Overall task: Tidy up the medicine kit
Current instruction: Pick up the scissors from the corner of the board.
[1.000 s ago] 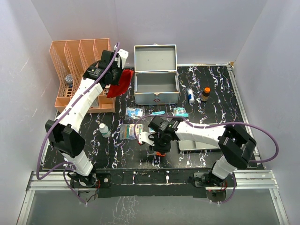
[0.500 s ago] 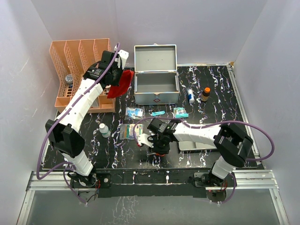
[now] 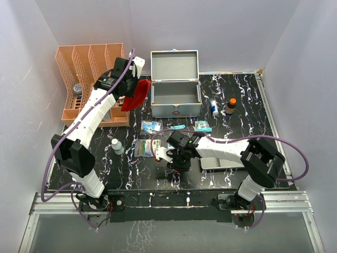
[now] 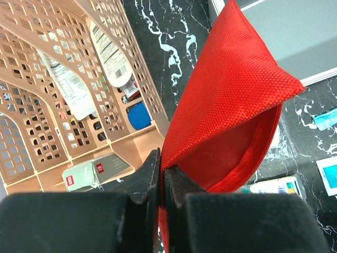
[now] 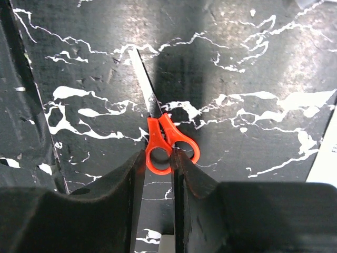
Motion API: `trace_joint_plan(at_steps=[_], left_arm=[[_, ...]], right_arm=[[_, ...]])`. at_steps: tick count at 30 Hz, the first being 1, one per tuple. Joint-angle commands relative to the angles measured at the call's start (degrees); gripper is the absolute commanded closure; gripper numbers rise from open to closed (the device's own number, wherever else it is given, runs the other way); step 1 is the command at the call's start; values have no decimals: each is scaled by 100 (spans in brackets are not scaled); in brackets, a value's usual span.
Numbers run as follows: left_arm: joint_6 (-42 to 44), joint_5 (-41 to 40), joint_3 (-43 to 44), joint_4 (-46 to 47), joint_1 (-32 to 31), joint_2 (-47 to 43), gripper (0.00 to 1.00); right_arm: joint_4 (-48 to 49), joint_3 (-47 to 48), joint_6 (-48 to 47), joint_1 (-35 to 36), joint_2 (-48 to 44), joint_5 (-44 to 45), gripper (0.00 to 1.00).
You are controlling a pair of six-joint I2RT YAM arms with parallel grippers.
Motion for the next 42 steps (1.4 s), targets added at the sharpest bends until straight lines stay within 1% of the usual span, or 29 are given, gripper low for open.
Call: trace_joint_plan(at_steps=[1,11,34,42], left_arm=[[-52,70,-55,19,-7,-365,100],[-99,91,-153,3,-7,-416,100],[-124,242,-446,130,27,-547,100],[-146,343,-616,184,91,-666,100]], right_arm=[[214,2,-14,-159,-276,13,74],[122,77,-167,-309,-313,-21,75],[487,-58,-412,-309,257,-68,74],[552,-211,-408,-309,348,104,74]])
